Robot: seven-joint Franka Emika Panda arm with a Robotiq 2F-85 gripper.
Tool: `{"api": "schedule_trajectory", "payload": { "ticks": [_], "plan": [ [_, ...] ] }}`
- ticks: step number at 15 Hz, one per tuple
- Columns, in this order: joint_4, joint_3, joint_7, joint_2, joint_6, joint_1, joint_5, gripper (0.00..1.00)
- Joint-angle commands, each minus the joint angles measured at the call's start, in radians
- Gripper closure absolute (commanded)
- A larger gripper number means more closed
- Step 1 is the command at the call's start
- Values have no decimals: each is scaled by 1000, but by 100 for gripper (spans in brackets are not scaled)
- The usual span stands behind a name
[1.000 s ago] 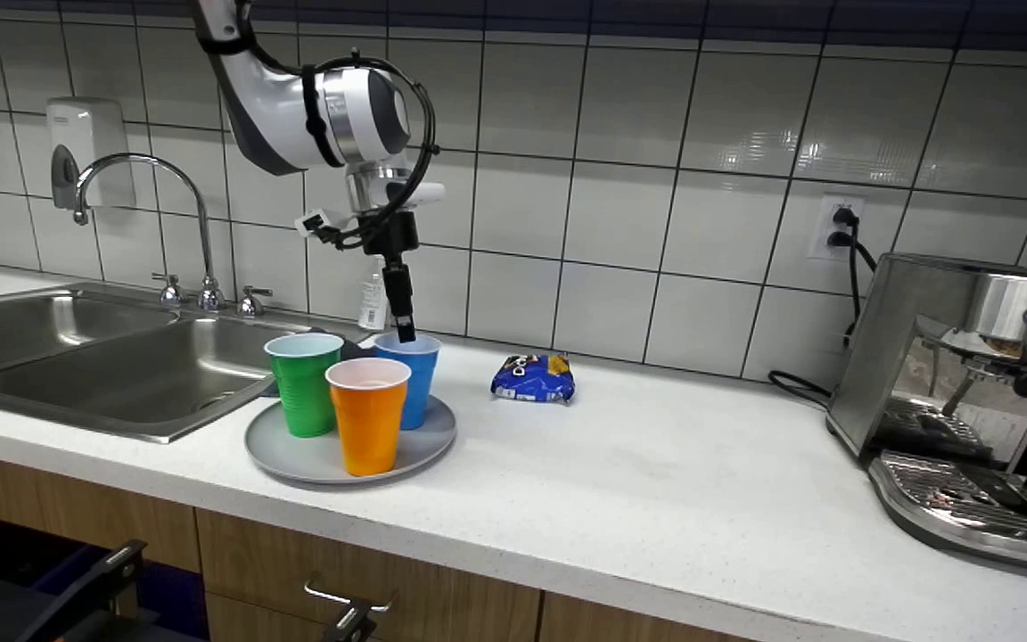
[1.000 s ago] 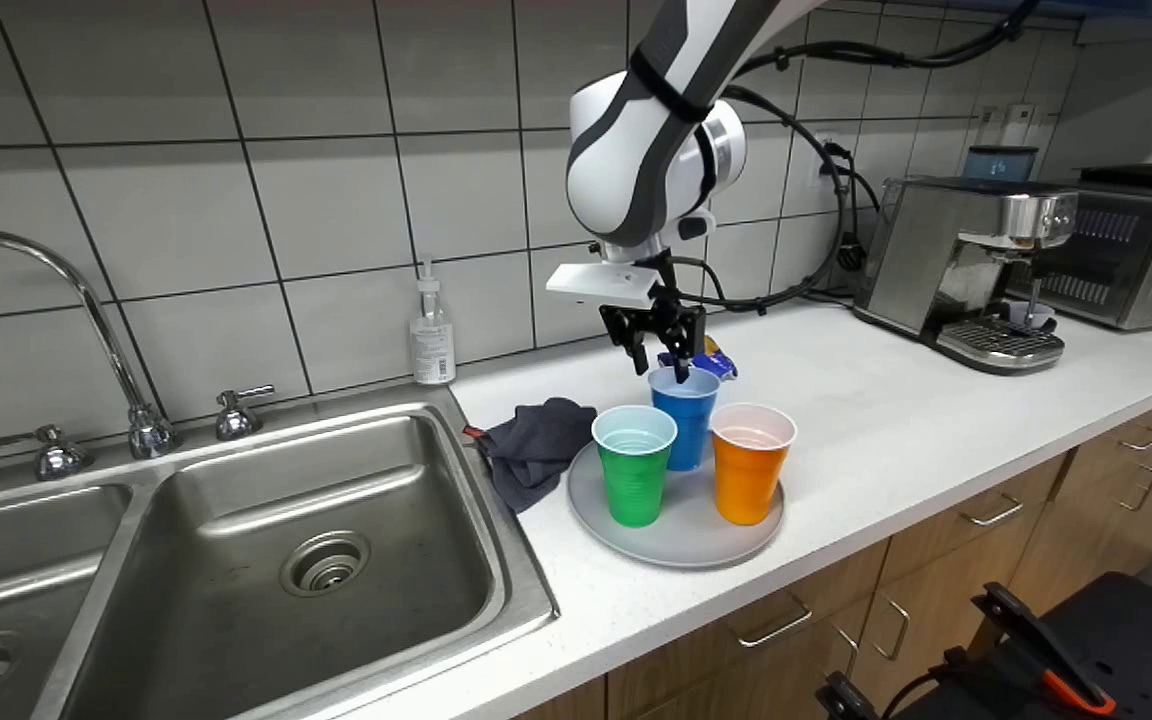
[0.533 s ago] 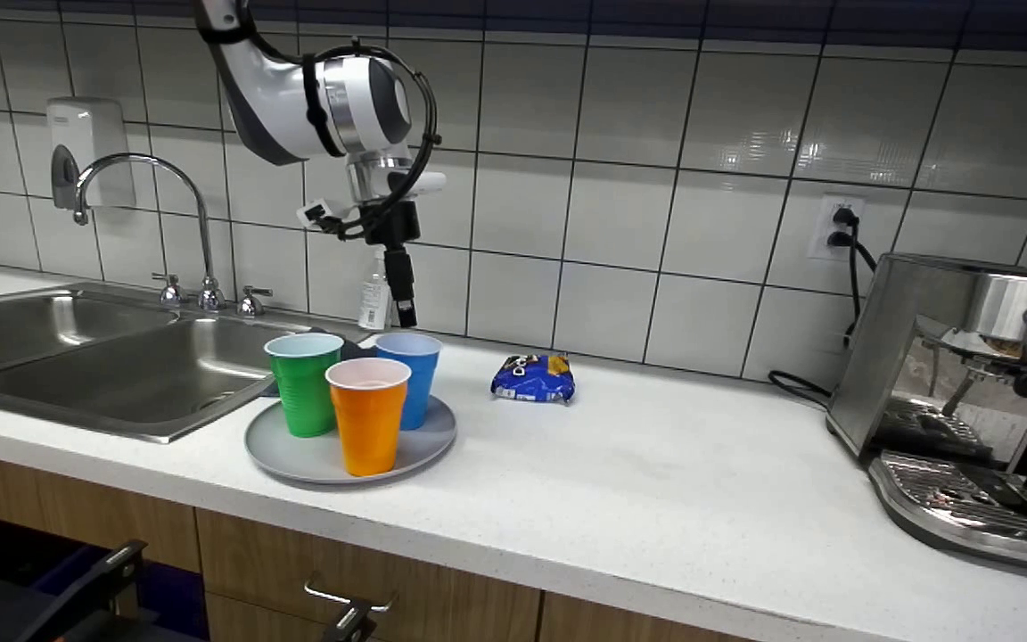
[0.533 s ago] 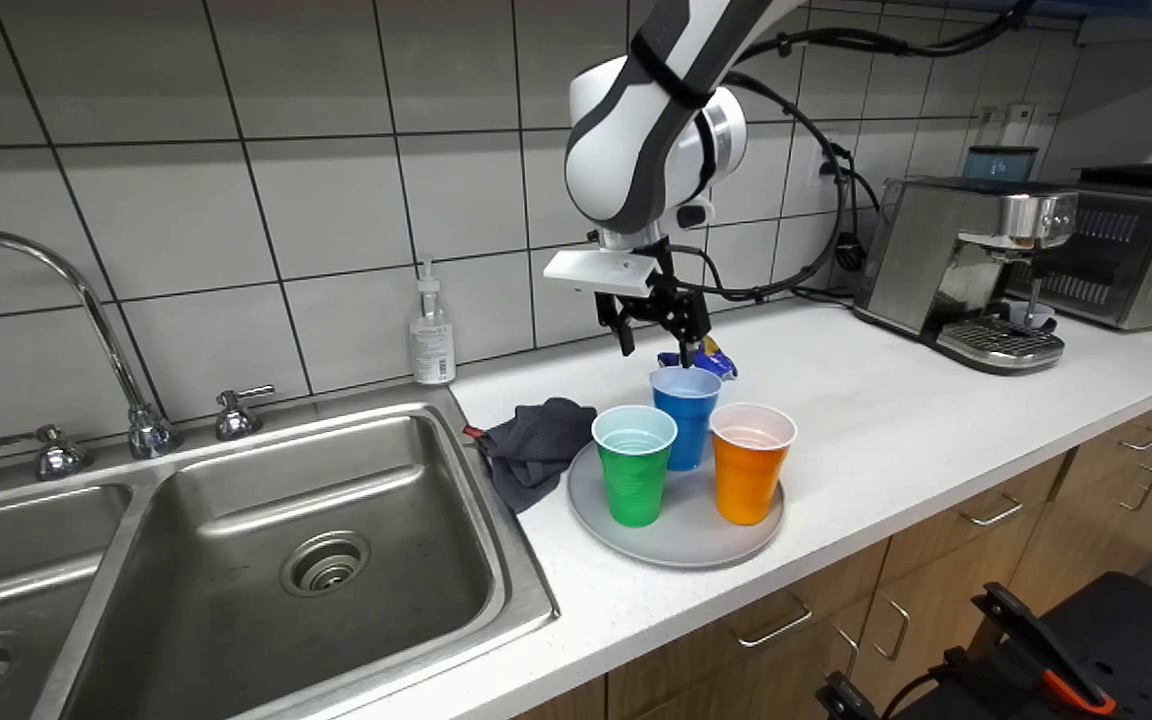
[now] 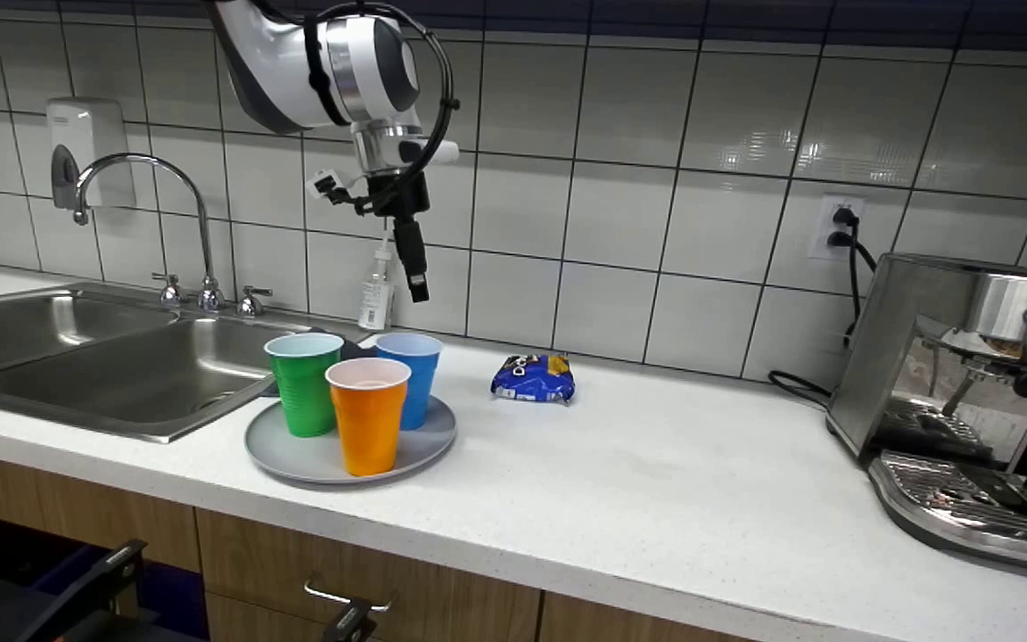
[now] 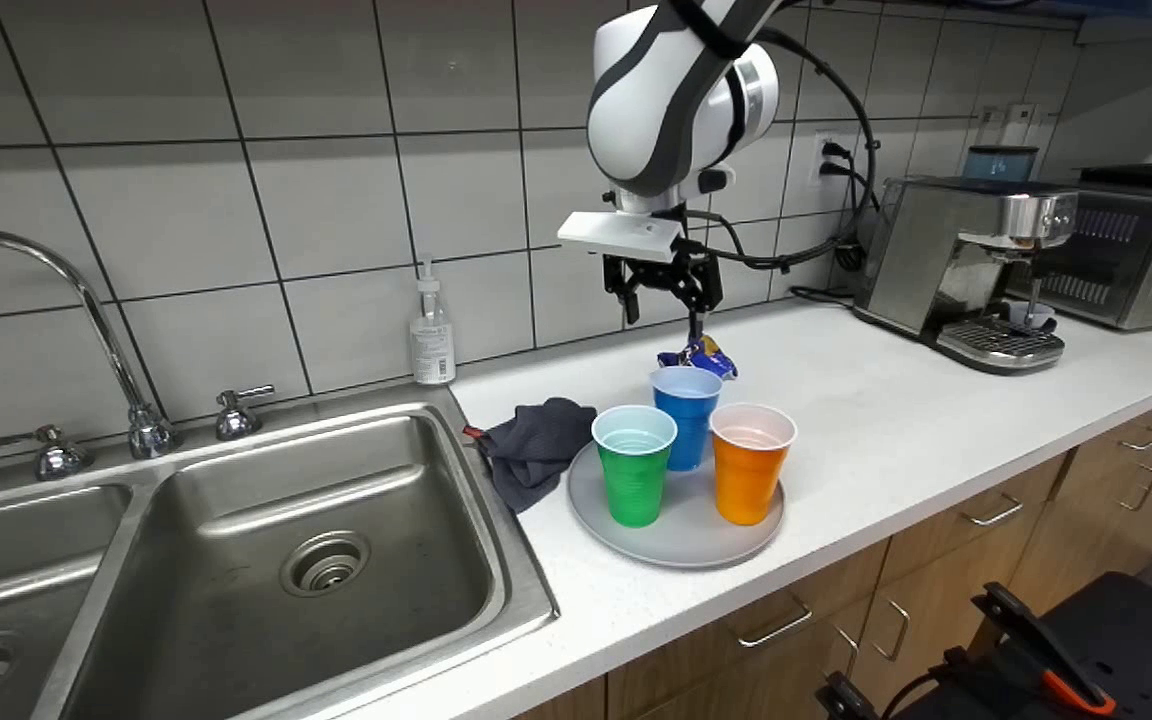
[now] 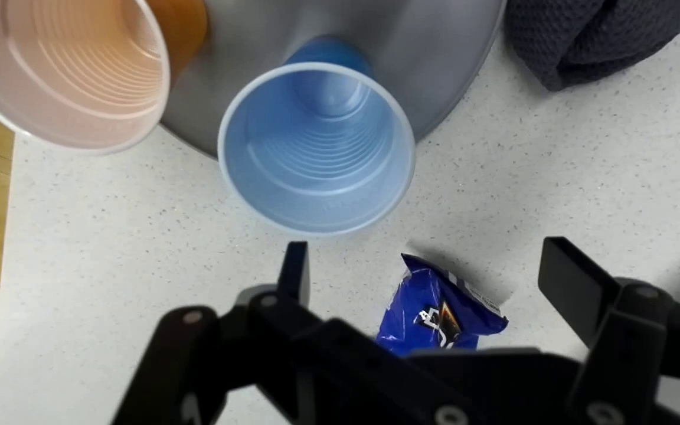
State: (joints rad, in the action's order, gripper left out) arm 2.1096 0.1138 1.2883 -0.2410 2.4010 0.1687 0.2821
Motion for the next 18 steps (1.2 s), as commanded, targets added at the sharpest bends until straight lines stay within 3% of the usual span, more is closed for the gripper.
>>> {"api": "schedule_trajectory", "payload": {
  "ticks": [1,7,18],
  "plan": [
    [113,-17,-97,98,85,-47,9,0],
    [215,-21,-279,188,138,-103,-42,0],
    [339,-23,-919,363,77,-162,-322,0]
  ]
}}
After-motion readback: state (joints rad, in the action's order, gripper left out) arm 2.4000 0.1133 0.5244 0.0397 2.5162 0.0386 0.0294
